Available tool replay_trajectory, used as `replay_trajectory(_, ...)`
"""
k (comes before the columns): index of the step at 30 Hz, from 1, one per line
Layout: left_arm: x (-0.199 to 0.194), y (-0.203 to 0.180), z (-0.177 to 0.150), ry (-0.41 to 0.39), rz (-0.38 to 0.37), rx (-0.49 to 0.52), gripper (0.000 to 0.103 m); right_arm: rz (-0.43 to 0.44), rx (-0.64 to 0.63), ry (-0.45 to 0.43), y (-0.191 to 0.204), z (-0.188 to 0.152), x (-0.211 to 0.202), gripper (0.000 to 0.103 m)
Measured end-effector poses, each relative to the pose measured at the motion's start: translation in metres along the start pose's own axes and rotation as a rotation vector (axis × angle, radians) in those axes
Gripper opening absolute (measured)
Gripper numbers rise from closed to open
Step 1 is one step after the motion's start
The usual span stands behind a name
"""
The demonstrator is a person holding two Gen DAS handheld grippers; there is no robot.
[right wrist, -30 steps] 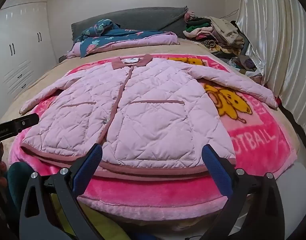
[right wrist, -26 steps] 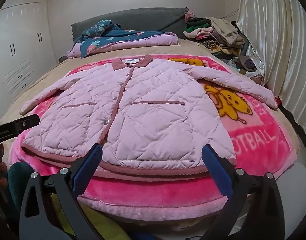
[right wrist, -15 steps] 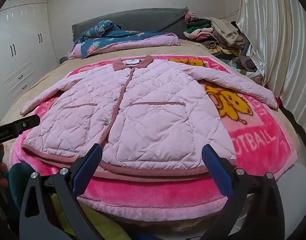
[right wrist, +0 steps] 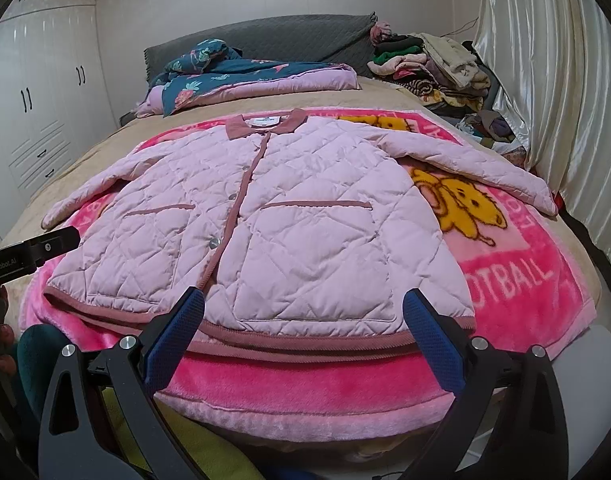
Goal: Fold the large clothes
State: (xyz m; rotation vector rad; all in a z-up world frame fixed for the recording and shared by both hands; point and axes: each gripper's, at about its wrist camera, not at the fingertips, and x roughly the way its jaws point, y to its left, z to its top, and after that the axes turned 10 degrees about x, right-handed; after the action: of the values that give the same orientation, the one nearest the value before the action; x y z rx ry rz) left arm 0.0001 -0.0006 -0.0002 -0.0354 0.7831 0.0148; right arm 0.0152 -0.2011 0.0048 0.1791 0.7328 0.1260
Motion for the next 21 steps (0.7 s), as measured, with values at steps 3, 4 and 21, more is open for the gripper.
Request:
replay_trajectory(3,-0.0001,-0.0003,0.0001,-0.001,0.002,0.002,0.095,0.001,0.0,0.003,0.0006,-0.0005,0.0008,0.099)
replay_trajectory(4,-0.0002,-0.0003,0.0,0.0,0.004,0.002,0.095,0.001,0.0,0.004,-0.0002,-0.0012,0.002,0.099)
replay_trajectory(21,-0.0003,-0.0002,0.0,-0.001,0.003,0.001,0.095,0.007,0.0,0.011,-0.002,-0.0024,0.0042,0.099)
